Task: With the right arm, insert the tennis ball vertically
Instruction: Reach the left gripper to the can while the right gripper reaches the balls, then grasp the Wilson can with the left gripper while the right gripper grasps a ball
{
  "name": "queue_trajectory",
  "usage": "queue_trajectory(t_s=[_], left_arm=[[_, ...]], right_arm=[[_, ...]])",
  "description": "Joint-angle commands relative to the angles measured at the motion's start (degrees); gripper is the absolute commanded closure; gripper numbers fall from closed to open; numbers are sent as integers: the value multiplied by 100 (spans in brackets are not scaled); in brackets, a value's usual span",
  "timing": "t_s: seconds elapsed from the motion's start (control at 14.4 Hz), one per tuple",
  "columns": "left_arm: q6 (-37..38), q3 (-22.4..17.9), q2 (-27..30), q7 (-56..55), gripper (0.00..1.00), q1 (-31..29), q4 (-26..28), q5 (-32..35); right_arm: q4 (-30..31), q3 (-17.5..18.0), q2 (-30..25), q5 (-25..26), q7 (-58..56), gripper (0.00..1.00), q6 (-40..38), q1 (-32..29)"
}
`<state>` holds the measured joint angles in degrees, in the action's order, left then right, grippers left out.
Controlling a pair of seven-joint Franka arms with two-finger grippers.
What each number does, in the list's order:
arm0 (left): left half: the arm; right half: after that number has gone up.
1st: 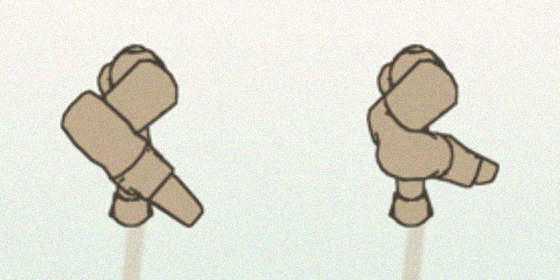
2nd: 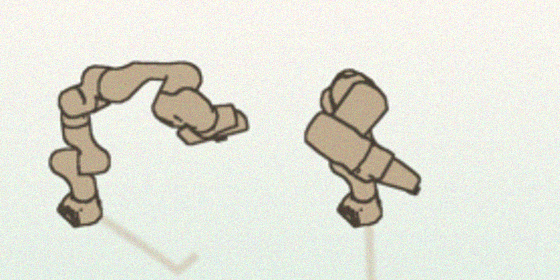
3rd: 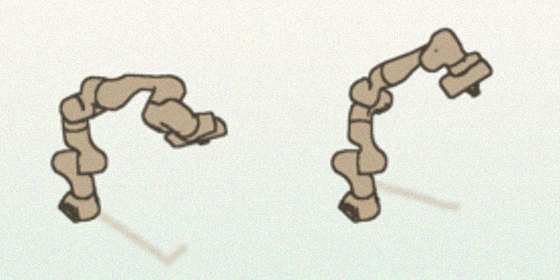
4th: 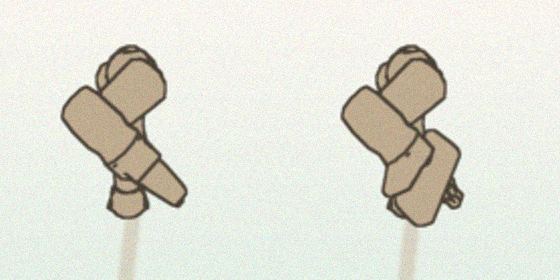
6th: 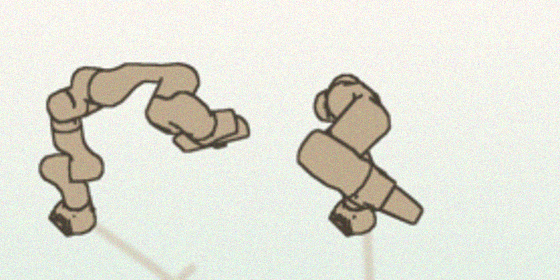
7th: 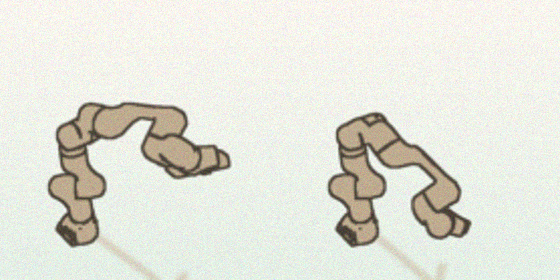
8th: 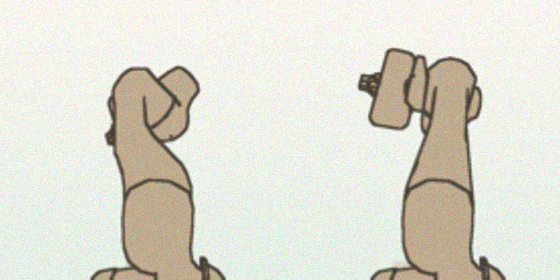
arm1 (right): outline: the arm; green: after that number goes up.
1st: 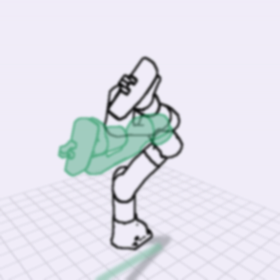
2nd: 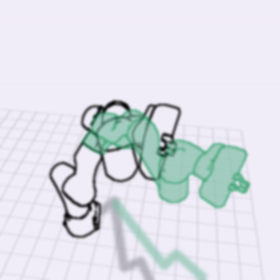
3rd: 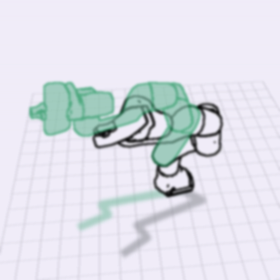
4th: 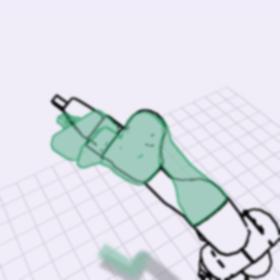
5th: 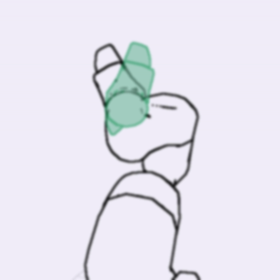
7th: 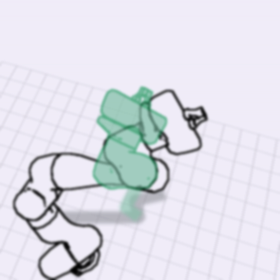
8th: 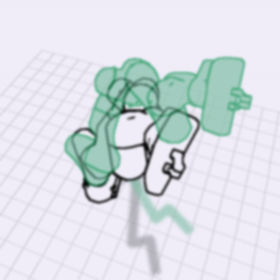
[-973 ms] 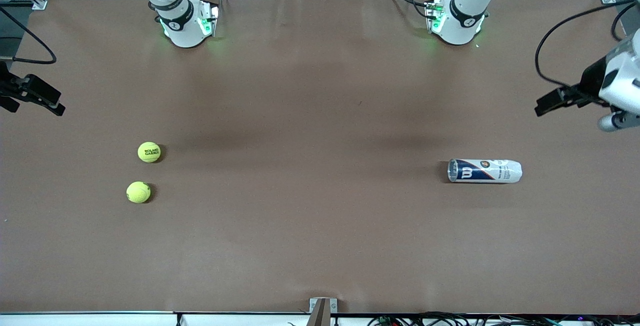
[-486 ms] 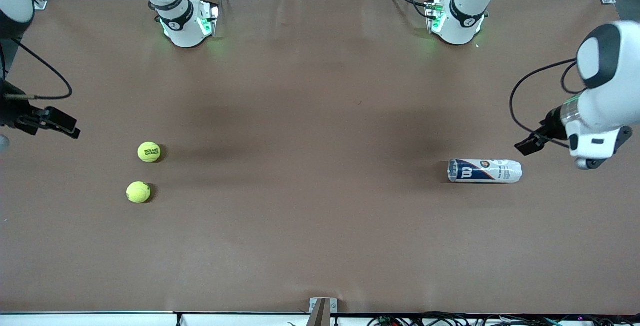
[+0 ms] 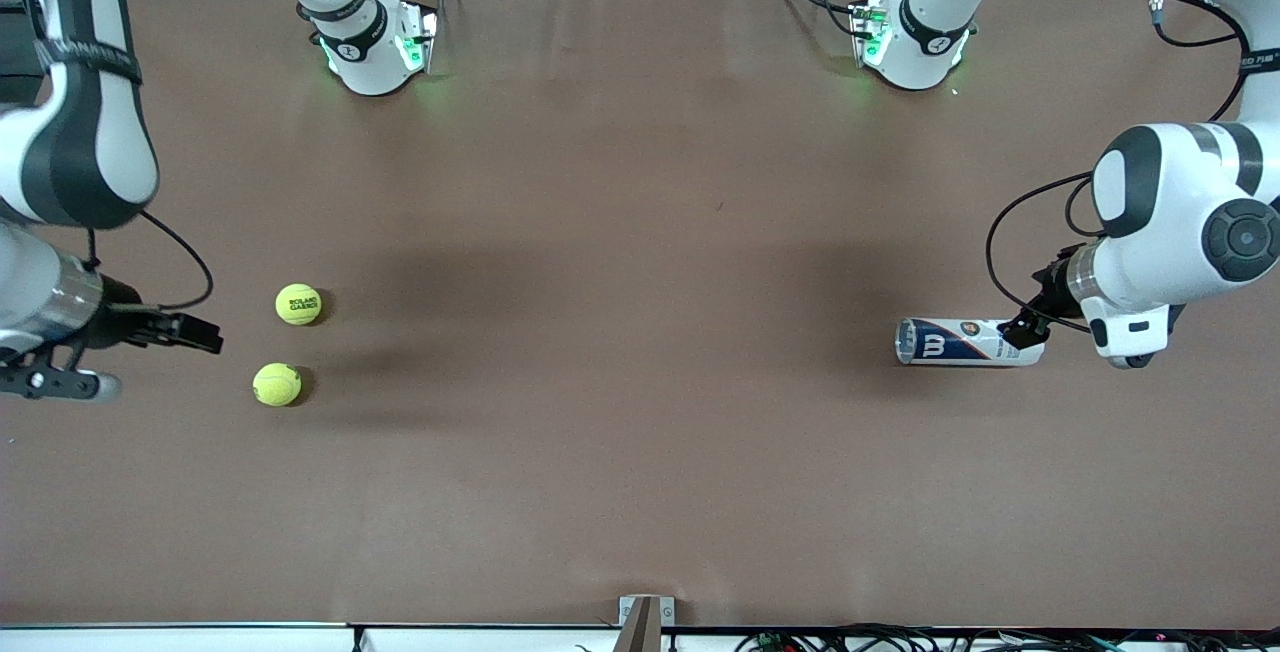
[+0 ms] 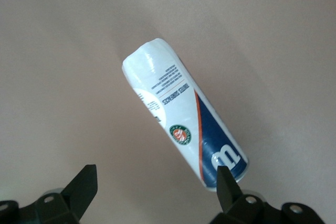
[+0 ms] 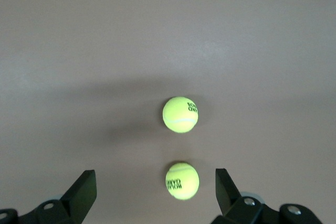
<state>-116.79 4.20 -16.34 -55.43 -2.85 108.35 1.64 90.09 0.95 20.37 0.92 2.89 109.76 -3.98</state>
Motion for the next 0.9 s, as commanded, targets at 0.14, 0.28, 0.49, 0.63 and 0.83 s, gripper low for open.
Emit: queue_trajectory(t_s=[0.14,0.28,0.49,0.63,0.83], left_arm=[[-939,-7,-282,-407,0,-23,342,135],[-1406,-7,-282,-425,0,-49,616,135],[-1697,-7,-448,-766,0,-137,634,135],[-1838,-16,-598,-1082,0,-102,608,135],[-2066,-16,-834,-1811,0,-14,555,204]], right_arm=[[61,28,510,-66,-456,0,457,-95],[70,28,862,-57,-500,0,721,-173],[53,28,1381,-57,-746,0,1037,-314],[53,28,1470,-48,-869,0,1100,-358],[44,28,1680,-4,-878,0,1179,-367]])
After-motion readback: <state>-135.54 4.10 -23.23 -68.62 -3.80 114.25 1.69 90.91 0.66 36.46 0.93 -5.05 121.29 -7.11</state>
